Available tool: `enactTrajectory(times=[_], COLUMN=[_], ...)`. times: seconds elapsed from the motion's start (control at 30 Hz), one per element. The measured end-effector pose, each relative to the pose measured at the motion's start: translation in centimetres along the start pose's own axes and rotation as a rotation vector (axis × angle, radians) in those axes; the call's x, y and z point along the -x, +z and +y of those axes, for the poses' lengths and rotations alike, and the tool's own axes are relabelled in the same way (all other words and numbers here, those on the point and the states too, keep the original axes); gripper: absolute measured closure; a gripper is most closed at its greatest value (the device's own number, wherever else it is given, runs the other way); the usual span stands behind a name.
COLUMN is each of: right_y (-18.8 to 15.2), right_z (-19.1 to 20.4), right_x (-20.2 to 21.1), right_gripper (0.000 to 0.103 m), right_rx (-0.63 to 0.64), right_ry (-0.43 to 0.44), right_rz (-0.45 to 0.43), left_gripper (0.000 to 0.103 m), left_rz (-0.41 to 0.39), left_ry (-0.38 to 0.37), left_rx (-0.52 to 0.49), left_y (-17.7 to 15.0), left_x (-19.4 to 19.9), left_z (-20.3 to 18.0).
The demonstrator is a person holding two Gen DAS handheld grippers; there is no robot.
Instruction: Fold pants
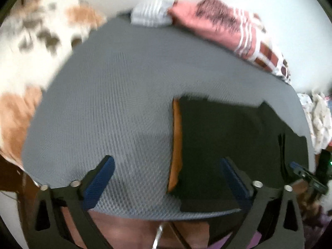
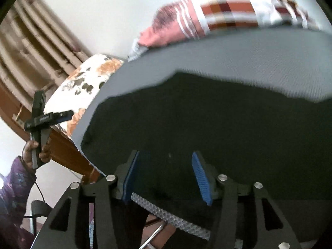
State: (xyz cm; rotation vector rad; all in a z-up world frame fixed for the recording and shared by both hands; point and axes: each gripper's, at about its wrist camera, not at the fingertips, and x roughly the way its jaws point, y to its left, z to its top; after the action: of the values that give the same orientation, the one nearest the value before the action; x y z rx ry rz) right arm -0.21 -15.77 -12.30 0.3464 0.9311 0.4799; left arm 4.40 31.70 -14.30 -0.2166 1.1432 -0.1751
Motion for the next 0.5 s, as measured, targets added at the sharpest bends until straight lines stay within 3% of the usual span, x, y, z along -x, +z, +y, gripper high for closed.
enactTrajectory(times=[0.03,0.17,0.33,0.43,0.5], right_y=[-0.1,-0.5,-0.8,-0.9,-1.0], right_z=[-0.4,0.1,0.8,1.3,1.6], right_x=[-0.5,-0.3,-0.6,-0.7,-0.8], right_gripper=[0.053,0.052,0.044,0.035,0.03], right_rx=[-0.022,-0.02,0.002,0.011,0.025], right_ry=[0.006,-0.012,-0.034,-0.034,-0.041], right_rz=[0.008,0.0,0.0,-0.002,0.0], left_gripper=[0.023,0.025,0.025,0.026,0.039], left_rz=[0.024,0.085,0.085,0.092,0.075], left_ry=[-0.018,-0.148,-0.21,-0.219,-0.155], left_rx=[-0.001,0.012,-0.053,-0.122,-0.212], left_y=[-0.3,-1.2,-0.4,0.8,1.0], left_x=[-0.6,-3.0,-4.7,-5.6,-6.1], left_z=[0.3,0.7,-0.7,-1.9,-3.5])
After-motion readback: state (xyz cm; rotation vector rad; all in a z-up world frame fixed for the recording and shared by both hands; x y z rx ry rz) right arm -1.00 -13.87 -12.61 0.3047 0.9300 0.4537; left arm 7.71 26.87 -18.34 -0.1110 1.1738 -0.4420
